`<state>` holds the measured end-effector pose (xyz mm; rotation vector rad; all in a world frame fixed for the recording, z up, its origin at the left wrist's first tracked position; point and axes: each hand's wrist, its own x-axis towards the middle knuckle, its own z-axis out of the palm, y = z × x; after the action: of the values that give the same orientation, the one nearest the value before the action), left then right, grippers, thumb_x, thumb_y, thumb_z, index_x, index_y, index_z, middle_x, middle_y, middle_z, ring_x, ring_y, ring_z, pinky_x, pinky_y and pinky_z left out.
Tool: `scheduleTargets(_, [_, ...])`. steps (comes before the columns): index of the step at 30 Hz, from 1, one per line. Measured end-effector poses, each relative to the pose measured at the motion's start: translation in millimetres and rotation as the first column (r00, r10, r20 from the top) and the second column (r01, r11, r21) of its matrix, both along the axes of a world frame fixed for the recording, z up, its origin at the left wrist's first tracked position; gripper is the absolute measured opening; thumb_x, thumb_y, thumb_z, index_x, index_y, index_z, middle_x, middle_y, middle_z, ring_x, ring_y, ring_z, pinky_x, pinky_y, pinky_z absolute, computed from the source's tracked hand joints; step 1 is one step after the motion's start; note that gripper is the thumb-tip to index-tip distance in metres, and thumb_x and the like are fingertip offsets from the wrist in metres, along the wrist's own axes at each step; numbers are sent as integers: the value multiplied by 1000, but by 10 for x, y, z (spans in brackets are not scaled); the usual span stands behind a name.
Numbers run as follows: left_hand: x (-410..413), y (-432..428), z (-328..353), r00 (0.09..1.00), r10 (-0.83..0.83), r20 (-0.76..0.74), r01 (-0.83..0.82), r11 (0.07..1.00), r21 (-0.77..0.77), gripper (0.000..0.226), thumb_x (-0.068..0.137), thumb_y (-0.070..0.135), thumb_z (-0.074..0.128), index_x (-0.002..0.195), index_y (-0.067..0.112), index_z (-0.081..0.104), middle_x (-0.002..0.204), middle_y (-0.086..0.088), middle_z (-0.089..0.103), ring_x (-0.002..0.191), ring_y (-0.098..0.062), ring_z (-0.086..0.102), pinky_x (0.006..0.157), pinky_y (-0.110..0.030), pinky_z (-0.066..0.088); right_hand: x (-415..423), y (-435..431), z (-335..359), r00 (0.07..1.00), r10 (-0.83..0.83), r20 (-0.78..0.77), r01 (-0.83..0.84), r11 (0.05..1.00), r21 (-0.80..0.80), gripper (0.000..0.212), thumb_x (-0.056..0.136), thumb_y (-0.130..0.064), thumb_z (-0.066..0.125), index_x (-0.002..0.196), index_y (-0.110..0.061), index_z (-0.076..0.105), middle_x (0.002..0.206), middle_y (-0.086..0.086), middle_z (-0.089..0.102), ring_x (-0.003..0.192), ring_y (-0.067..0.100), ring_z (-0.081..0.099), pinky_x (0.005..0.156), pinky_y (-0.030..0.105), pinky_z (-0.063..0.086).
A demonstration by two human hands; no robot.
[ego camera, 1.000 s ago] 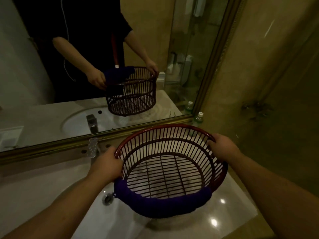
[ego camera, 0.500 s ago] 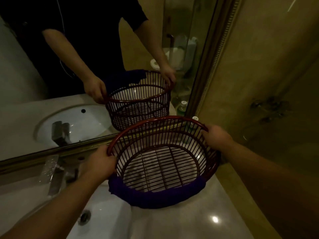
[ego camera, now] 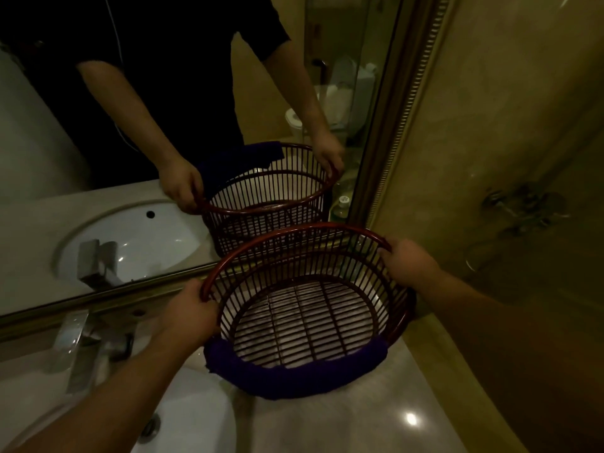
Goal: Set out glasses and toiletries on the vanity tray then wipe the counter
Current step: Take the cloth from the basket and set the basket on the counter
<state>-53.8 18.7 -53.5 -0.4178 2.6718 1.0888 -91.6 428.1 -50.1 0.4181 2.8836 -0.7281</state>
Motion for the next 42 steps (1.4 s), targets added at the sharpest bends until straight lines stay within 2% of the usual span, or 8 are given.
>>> scheduleTargets(4, [-5,3,-68,1000,10,-7,-11,999,-36,9,87,28,53,93,34,52,83,0,69,70,-22,70,68,-44,59,-30,-5,-25,1000,8,-1,-8,1000,0,21,106,-26,49,118,-16,62,86,2,61,81,22,62,70,29,44])
scheduleTargets(8, [-61,12,-80,1000,22,0,-22,999,-27,9,87,26,54,93,33,53,84,-2,69,72,-24,70,71,-46,59,-95,8,-71,1000,1,19,0,1000,-24,14,106,-29,48,113,-22,59,86,1,64,74,15,63,57,25,42])
scheduleTargets(13, [-119,24,-81,1000,29,4,-29,1000,-1,12,85,24,51,93,33,52,86,-4,67,71,-28,70,70,-48,60,-183,41,-91,1000,4,15,-4,1000,4,19,106,-28,49,117,-19,62,81,-4,59,69,9,56,52,23,36])
scheduleTargets(22, [-37,58,-134,996,79,-33,-78,997,16,15,76,34,45,89,39,50,78,-1,65,69,-24,64,65,-40,54,-149,26,-175,1000,0,-16,1,997,78,21,107,-32,46,119,-20,59,80,-7,53,70,11,51,55,27,34])
scheduleTargets(27, [-24,58,-154,993,102,-65,-100,995,27,25,77,31,45,89,53,47,75,-1,64,66,-24,63,61,-38,52,-159,17,-205,999,-37,-12,38,997,67,18,106,-34,46,116,-24,58,83,-6,56,72,11,53,56,26,34])
scheduleTargets(32, [-15,55,-157,991,120,-63,-117,992,44,17,77,33,46,88,45,49,76,-2,64,68,-25,63,65,-42,55,-137,1,-209,998,-56,-41,59,996,64,6,105,-35,48,104,-31,52,80,-7,55,68,6,51,53,24,32])
scheduleTargets(36, [-26,63,-165,990,128,-57,-124,990,62,5,86,26,53,89,30,51,81,-6,65,72,-27,64,70,-46,57,-112,12,-209,995,-59,-86,69,992,110,12,104,-36,49,103,-26,56,78,-7,54,65,8,49,52,24,31])
scheduleTargets(42, [-11,25,-28,980,144,140,-185,918,351,21,92,13,65,109,23,58,97,-12,71,74,-31,73,55,-39,58,-110,5,-197,995,-20,-93,35,987,157,12,104,-36,48,100,-27,54,77,-8,52,70,15,54,53,25,32])
